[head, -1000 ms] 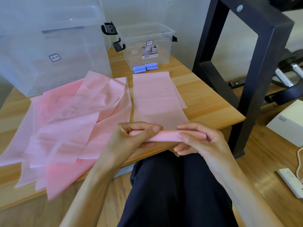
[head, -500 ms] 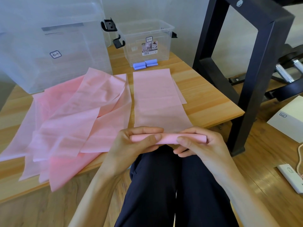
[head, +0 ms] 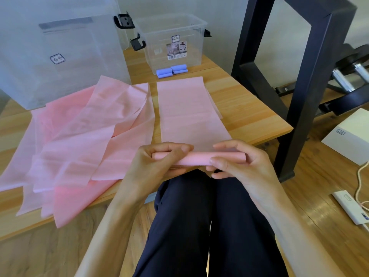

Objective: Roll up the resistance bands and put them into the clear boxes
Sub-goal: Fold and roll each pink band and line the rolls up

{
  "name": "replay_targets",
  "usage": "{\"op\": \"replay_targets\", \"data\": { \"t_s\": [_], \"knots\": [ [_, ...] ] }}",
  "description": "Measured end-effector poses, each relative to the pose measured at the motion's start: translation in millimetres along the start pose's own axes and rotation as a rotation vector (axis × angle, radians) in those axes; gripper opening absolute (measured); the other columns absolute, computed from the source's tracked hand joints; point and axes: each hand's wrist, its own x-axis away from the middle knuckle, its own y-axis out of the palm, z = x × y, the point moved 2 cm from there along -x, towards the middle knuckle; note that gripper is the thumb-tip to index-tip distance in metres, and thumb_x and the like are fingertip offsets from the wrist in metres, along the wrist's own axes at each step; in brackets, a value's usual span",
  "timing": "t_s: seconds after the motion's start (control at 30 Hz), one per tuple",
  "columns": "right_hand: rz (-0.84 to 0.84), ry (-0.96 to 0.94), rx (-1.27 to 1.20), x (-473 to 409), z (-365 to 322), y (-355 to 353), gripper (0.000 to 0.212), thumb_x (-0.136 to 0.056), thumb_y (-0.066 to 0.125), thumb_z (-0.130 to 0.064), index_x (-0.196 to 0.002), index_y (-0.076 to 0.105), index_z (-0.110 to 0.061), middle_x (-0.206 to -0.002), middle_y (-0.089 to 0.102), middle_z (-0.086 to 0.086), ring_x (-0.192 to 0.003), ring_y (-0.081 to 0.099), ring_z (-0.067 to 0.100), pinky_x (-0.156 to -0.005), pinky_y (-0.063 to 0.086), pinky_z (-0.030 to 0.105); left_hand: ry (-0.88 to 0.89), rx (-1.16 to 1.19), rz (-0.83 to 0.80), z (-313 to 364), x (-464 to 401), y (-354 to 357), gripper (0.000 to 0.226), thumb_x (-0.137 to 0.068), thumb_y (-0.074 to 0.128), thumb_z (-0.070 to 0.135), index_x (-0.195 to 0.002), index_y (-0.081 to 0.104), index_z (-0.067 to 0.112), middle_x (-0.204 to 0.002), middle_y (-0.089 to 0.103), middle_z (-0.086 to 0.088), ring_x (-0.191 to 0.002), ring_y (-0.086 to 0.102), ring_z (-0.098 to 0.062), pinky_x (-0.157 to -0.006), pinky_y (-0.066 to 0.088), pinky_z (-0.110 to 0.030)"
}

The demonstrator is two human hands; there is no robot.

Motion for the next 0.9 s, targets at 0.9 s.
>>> {"op": "replay_targets", "data": {
  "t_s": [0.9],
  "knots": [
    [-0.051, 0.059, 0.037, 2.9, 2.1, -5.0, 0.032, -0.078, 0.074, -0.019, -0.105, 0.065, -0.003, -0.086, 0.075, 0.013, -0.073, 0.074, 0.030, -0.063, 0.061, 0.032, -0.013, -0.117, -0.066, -5.9, -1.3, 2.1, 0.022, -0.088, 0.063, 0.026, -0.102, 0.075, 0.013, -0.094, 0.077, -0.004, -0.087, 0.075, -0.018, -0.068, 0.058, -0.020]
  ]
}}
